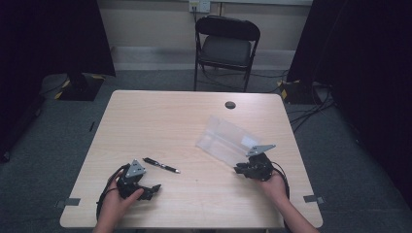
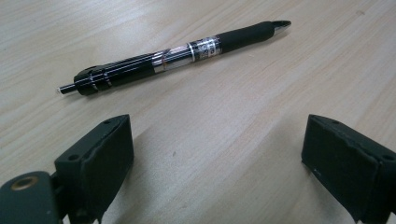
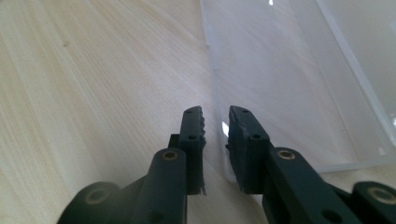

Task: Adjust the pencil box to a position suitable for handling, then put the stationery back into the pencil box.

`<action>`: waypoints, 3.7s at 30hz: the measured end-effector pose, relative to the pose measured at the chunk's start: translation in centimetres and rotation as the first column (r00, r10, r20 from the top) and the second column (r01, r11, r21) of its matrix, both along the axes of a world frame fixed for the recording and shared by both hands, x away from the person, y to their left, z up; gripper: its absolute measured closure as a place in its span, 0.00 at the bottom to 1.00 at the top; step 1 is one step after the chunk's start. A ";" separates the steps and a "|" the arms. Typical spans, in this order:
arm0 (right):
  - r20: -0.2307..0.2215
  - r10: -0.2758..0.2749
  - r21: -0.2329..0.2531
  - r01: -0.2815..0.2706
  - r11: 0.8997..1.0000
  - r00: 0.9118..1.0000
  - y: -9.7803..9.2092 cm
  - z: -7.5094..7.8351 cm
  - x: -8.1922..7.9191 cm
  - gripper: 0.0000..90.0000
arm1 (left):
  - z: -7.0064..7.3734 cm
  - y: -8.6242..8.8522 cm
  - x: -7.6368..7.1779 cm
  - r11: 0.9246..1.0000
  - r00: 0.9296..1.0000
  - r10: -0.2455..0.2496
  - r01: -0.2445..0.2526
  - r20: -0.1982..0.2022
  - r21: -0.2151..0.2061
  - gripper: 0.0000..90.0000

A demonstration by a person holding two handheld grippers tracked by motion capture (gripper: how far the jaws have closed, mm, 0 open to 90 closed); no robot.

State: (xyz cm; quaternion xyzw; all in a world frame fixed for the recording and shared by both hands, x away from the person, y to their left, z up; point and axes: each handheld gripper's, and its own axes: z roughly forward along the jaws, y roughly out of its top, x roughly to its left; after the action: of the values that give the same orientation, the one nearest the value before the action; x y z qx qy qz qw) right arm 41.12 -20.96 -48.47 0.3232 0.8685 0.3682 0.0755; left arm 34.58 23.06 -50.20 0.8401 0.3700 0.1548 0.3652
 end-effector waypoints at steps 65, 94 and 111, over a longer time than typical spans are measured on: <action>0.042 0.038 0.047 -0.040 0.998 0.998 -1.4 1.5 -2.7 0.38 | 3.1 -10.3 1.7 0.955 0.961 -0.269 0.258 -0.059 -0.144 0.40; 0.056 0.155 0.034 -0.157 0.987 0.986 2.2 2.5 -3.2 0.32 | 0.0 -0.1 -0.5 0.996 0.997 -0.082 0.082 0.010 -0.017 0.17; 0.043 0.224 0.032 -0.226 0.974 0.974 5.3 1.5 -3.7 0.33 | 0.0 -0.1 -0.6 0.997 0.997 -0.080 0.080 0.014 -0.005 0.17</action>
State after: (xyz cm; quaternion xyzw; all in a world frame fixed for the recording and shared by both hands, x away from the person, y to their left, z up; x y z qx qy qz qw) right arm 37.41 -15.65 -46.96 0.2170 0.8909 0.3966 0.0442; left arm 33.96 22.96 -50.15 0.8520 0.3341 0.1448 0.3762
